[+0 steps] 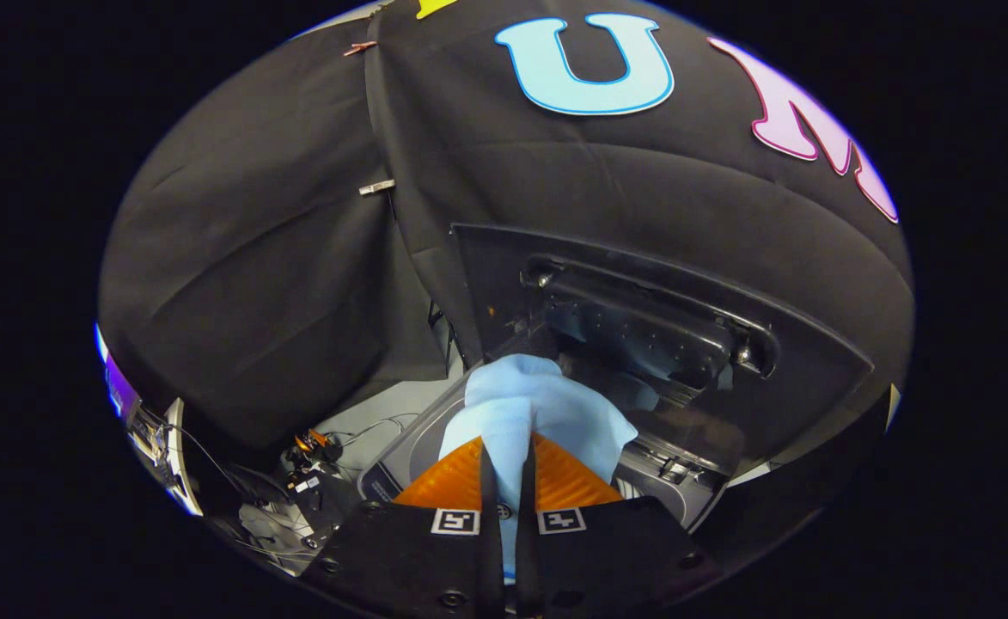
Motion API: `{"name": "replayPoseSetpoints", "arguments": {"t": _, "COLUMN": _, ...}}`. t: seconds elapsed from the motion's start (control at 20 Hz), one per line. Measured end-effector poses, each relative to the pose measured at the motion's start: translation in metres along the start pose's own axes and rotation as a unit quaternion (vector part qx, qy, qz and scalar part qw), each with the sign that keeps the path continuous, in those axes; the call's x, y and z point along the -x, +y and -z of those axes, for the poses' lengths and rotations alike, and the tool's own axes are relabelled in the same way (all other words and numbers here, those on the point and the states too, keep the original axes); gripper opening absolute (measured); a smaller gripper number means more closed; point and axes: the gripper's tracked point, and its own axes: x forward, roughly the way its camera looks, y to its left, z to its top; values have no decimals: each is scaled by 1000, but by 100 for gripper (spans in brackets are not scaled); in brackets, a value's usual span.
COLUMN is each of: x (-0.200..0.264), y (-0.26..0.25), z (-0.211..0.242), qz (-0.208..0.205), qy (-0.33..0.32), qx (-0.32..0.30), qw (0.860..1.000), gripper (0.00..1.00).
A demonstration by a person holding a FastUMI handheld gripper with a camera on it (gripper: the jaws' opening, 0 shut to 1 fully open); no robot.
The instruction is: Put the clothes into the washing machine and then close the washing machine lid.
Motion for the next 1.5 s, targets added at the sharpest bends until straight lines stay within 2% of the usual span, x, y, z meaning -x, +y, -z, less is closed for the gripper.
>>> {"name": "replayPoseSetpoints", "arguments": {"t": 0.15, "x": -3, "y": -1, "z": 7, "qz": 2, "qy": 8, "qx": -3, "qw": 1000, "gripper": 10}}
{"name": "replayPoseSetpoints", "arguments": {"t": 0.2, "x": -4, "y": -3, "z": 6, "qz": 3, "qy": 8, "qx": -5, "qw": 1000, "gripper": 14}}
{"name": "replayPoseSetpoints", "arguments": {"t": 0.25, "x": -4, "y": -6, "z": 5, "qz": 3, "qy": 6, "qx": -6, "qw": 1000, "gripper": 18}}
{"name": "replayPoseSetpoints", "arguments": {"t": 0.35, "x": -1, "y": -6, "z": -5, "qz": -4, "qy": -15, "qx": -4, "qw": 1000, "gripper": 36}}
{"name": "replayPoseSetpoints", "arguments": {"t": 0.5, "x": 1, "y": -8, "z": -10, "qz": 9, "qy": -34, "qx": 16, "qw": 999, "gripper": 98}}
{"name": "replayPoseSetpoints", "arguments": {"t": 1.15, "x": 16, "y": 0, "z": -19, "qz": 6, "qy": -52, "qx": 6, "qw": 999, "gripper": 99}}
{"name": "replayPoseSetpoints", "arguments": {"t": 1.5, "x": 68, "y": 14, "z": -39, "qz": 6, "qy": -100, "qx": 11, "qw": 995, "gripper": 99}}
